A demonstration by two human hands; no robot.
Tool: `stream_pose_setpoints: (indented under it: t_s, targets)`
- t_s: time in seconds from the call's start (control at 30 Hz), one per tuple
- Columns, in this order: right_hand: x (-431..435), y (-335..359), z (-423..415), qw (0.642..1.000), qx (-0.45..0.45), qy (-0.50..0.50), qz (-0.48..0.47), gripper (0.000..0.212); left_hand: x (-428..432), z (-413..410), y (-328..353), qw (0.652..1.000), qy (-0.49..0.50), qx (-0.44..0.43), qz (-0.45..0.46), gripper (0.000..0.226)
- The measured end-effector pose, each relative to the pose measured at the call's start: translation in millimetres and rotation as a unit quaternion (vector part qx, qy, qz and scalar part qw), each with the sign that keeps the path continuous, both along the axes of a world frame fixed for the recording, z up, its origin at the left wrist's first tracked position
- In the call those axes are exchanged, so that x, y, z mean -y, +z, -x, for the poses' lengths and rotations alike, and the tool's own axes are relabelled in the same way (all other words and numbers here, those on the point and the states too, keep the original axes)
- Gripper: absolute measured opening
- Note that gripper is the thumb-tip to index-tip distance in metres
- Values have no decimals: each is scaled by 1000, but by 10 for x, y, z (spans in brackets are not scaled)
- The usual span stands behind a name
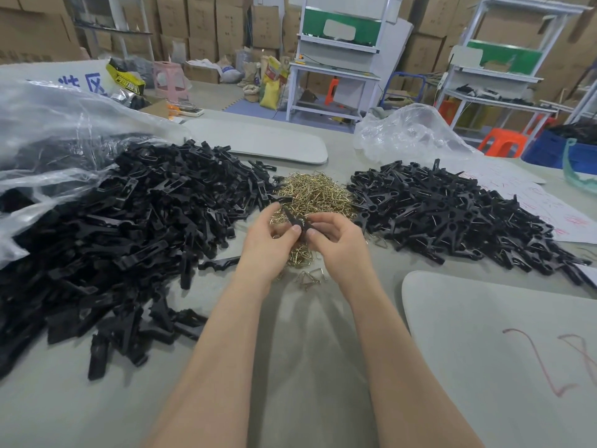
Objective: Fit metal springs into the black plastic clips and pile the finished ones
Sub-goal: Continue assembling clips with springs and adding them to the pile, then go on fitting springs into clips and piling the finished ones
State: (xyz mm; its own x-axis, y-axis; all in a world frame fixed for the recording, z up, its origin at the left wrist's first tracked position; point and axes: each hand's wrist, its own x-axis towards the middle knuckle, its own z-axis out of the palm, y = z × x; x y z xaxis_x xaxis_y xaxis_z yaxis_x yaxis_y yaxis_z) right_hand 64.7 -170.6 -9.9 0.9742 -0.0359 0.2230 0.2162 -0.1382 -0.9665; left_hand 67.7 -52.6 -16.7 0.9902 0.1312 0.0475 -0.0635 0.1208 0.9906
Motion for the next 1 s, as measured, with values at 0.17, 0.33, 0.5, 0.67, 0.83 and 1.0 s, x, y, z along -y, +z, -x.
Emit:
stream_pose_setpoints:
  t_s: [0.17, 0.33, 0.5, 0.67, 0.83, 1.0]
  targets:
    - [32, 16, -13, 998, 31, -13, -53, 26, 20, 20, 44, 1000, 0, 7, 2, 22]
    - [21, 23, -13, 997, 37, -4, -74, 25, 59, 20, 48, 997, -5, 43, -64, 28]
    - [26, 19, -15, 996, 38, -2, -84, 23, 82, 58, 70, 975, 9, 91, -205, 26]
    - [28, 23, -10, 994, 24, 4, -104, 20, 63, 43, 70, 957, 54, 110, -263, 24]
    - [-6, 40, 17, 996, 31, 3, -88, 16, 73, 78, 111, 980, 40, 96, -172, 20]
    - [-53, 55, 32, 996, 81, -29, -22, 20, 73, 93, 126, 987, 49, 86, -126, 7]
